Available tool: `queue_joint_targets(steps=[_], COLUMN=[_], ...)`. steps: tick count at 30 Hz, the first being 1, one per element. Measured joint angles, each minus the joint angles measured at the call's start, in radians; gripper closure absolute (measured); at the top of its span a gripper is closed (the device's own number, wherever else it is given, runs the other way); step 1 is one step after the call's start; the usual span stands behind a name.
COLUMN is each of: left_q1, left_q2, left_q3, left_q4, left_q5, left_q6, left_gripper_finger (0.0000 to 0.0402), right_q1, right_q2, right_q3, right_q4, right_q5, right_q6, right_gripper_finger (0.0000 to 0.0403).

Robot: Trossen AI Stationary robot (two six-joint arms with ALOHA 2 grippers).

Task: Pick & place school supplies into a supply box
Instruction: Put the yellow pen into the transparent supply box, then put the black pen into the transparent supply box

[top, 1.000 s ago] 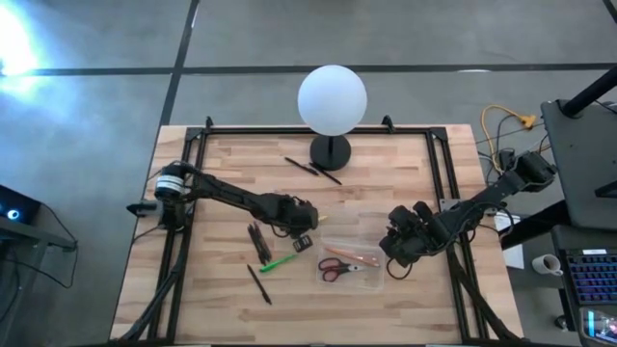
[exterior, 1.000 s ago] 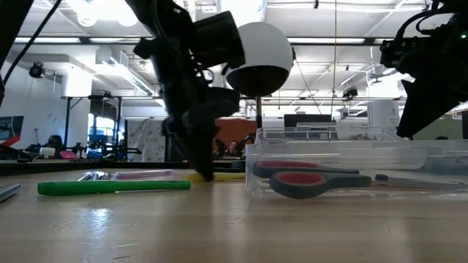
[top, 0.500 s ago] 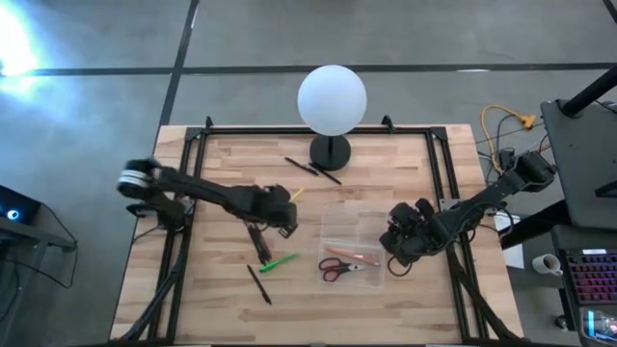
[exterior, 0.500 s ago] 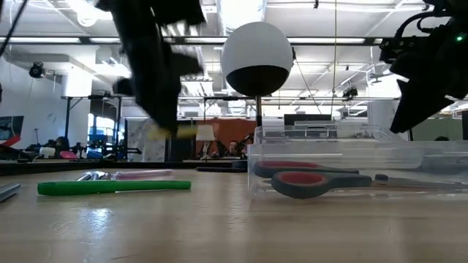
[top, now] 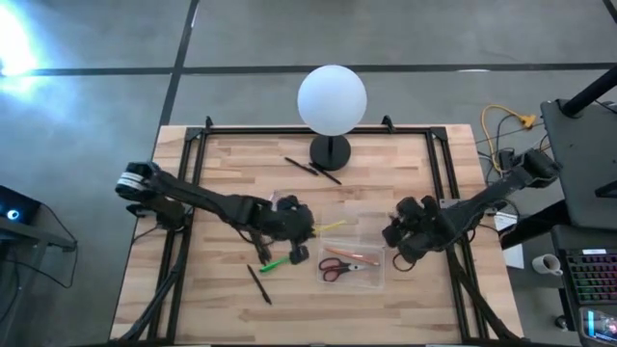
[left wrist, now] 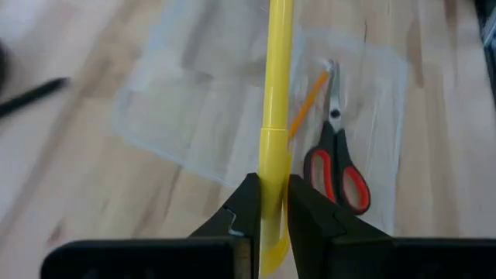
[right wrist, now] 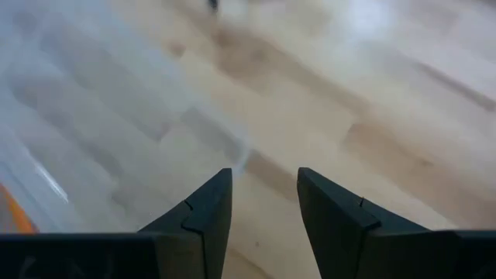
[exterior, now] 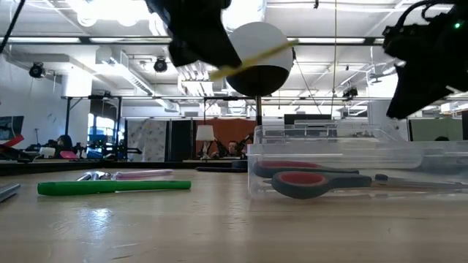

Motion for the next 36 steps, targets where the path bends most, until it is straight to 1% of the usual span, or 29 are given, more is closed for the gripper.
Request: queue_joint_targets(steps=[3,6,9,11,13,15,18,20,21,24,26,27,30,32,34,36], left_q1=[-0.025,-0.046,-0.044,-0.031,-0.016,-0.009,-0.011,-0.012,-0.012,-0.012,-0.012,-0.012,-0.004,0.013,0.047,0.095], left_q2=[0.098,0.215,0.336,0.400,0.451,0.498,0.558,0.574,0.574,0.556,0.544,0.534,0.488,0.455,0.428,0.403], left_q3=[0.074,0.193,0.325,0.398,0.461,0.511,0.571,0.615,0.637,0.703,0.744,0.763,0.810,0.817,0.792,0.736], left_q4=[0.033,0.033,-0.021,-0.059,-0.085,-0.120,-0.208,-0.269,-0.303,-0.433,-0.538,-0.588,-0.745,-0.841,-0.886,-0.893], left_q5=[0.036,0.047,0.060,0.097,0.166,0.229,0.248,0.246,0.235,0.157,0.092,0.042,-0.110,-0.178,-0.196,-0.196], left_q6=[0.026,0.089,0.160,0.188,0.192,0.177,0.151,0.148,0.146,0.145,0.150,0.149,0.124,0.119,0.176,0.290], left_gripper_finger=[0.0377,0.0377,0.0377,0.0377,0.0374,0.0352,0.0303,0.0270,0.0256,0.0221,0.0208,0.0205,0.0206,0.0212,0.0221,0.0229], right_q1=[0.000,0.000,-0.002,-0.002,-0.002,-0.002,-0.001,0.000,0.000,0.000,0.000,0.000,-0.003,-0.003,-0.006,-0.015], right_q2=[-0.096,-0.183,-0.240,-0.264,-0.274,-0.274,-0.265,-0.253,-0.249,-0.235,-0.229,-0.229,-0.233,-0.234,-0.233,-0.230], right_q3=[-0.001,-0.008,-0.011,-0.013,-0.014,-0.016,-0.016,-0.017,-0.017,-0.017,-0.017,-0.017,-0.017,-0.017,-0.017,-0.017], right_q4=[-0.041,-0.046,-0.045,-0.045,-0.045,-0.046,-0.045,-0.043,-0.043,-0.039,-0.037,-0.035,-0.026,-0.016,-0.002,0.030], right_q5=[0.023,0.024,0.002,-0.026,-0.052,-0.077,-0.100,-0.111,-0.114,-0.114,-0.108,-0.106,-0.094,-0.070,-0.046,-0.026], right_q6=[-0.006,-0.096,-0.166,-0.198,-0.212,-0.224,-0.227,-0.242,-0.250,-0.276,-0.292,-0.300,-0.304,-0.307,-0.325,-0.369], right_gripper_finger=[0.0266,0.0266,0.0266,0.0266,0.0266,0.0266,0.0266,0.0266,0.0266,0.0266,0.0266,0.0266,0.0266,0.0266,0.0266,0.0266])
